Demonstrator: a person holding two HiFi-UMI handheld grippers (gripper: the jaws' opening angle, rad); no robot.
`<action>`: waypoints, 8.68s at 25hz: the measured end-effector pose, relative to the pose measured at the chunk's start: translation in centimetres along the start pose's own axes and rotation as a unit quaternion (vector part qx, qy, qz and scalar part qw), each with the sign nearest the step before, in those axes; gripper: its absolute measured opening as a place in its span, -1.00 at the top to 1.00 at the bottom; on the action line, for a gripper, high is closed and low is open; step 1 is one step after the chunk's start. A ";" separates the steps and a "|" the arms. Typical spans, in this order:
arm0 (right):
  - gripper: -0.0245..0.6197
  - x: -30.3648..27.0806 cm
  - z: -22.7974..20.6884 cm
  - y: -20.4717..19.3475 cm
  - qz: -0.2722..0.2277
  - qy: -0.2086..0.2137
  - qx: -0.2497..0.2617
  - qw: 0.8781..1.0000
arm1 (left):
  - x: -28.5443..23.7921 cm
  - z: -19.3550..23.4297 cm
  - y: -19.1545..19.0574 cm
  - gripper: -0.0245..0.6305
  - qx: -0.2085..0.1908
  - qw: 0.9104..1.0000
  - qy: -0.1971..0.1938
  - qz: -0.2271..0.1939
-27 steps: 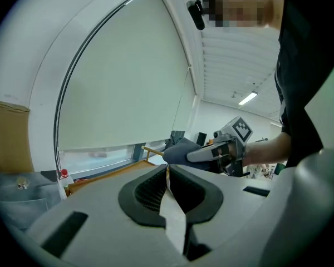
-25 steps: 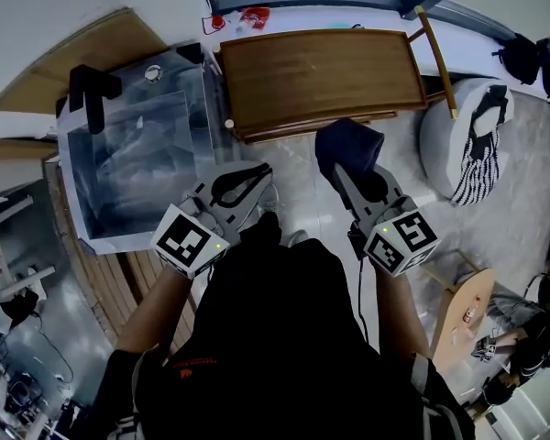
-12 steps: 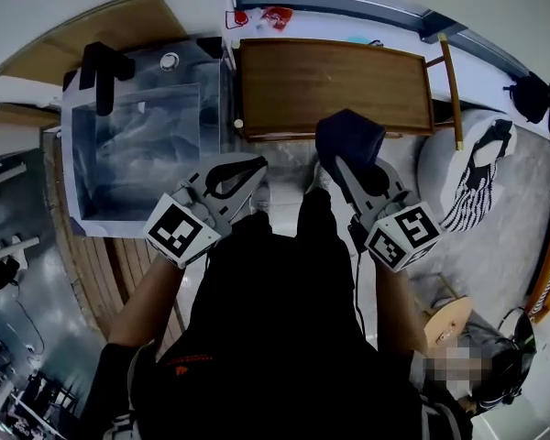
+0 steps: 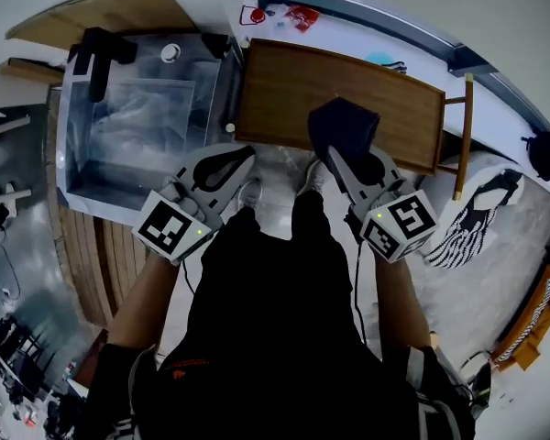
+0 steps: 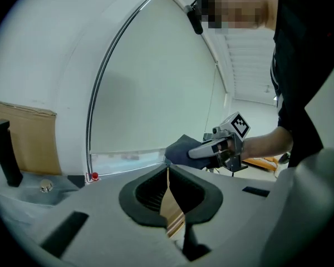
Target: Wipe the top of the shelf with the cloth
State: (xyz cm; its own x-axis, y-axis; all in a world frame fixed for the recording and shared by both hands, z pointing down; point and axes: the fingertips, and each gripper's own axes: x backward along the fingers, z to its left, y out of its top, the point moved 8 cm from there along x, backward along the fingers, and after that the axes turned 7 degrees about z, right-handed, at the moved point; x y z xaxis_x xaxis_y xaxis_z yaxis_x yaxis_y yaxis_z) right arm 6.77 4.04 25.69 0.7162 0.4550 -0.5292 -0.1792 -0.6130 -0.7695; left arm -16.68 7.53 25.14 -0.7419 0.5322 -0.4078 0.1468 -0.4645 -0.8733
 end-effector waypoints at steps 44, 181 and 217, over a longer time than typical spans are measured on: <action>0.75 -28.1 -13.4 -2.3 0.194 0.046 0.174 0.964 | -1.9 1.9 -6.0 0.84 0.117 0.977 0.172 0.039; 0.75 -19.1 -16.2 -8.6 0.201 -0.090 0.052 0.974 | -6.2 -0.3 -2.6 0.84 0.015 0.997 0.048 0.054; 0.75 -29.0 -7.9 -10.4 0.248 -0.030 0.089 0.964 | -0.4 3.9 -5.9 0.84 0.036 0.997 0.061 0.042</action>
State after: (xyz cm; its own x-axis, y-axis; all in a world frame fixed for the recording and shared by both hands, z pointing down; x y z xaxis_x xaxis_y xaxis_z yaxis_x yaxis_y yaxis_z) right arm -6.79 -7.90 51.90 0.4736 0.1745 -0.8633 -0.6067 -0.6459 -0.4634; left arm -19.80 7.30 31.53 -0.6433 0.5699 -0.5113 0.1541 -0.5577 -0.8156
